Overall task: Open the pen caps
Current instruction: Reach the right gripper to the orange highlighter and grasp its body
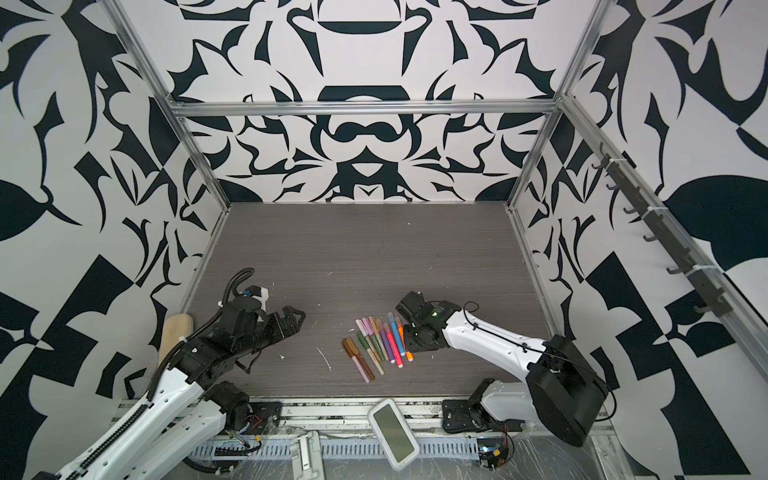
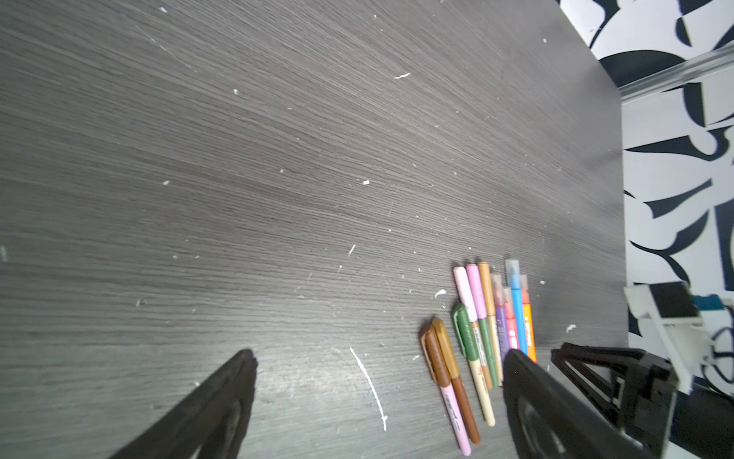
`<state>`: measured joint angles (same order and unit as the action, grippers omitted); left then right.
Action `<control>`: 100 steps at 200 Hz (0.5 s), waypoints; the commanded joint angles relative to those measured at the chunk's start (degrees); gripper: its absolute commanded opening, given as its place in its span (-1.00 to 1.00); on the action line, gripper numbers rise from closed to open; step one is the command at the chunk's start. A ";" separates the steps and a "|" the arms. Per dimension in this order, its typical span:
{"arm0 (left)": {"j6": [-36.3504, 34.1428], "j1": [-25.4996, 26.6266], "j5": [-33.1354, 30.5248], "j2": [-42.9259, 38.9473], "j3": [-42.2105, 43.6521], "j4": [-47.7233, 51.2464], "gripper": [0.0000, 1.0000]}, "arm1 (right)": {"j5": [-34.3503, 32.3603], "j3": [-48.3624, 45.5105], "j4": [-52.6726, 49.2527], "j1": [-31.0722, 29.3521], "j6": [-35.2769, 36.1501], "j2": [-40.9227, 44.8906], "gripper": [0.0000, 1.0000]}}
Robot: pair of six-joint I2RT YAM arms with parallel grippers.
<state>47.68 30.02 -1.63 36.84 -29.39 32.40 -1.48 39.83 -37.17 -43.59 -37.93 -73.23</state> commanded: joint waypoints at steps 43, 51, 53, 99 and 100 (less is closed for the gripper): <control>1.52 0.15 2.66 0.73 1.13 0.19 0.98 | 3.17 1.47 3.40 -1.25 -1.69 -4.84 -0.30; 1.67 0.13 2.87 0.41 1.41 -0.05 0.98 | 2.98 1.47 3.66 -1.31 -2.04 -5.28 -0.30; 1.70 0.13 2.97 0.38 1.43 -0.10 0.98 | 2.93 1.47 3.70 -1.32 -2.12 -5.35 -0.30; 1.88 0.13 3.27 1.00 1.02 0.06 0.98 | -0.18 2.09 1.46 -1.49 -3.50 -7.15 -0.32; 1.84 0.13 3.24 1.02 0.97 0.13 0.99 | -0.27 2.09 1.38 -1.49 -3.57 -7.13 -0.33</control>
<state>48.62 30.02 0.95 37.67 -29.19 31.97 1.15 40.14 -33.52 -44.77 -39.72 -80.14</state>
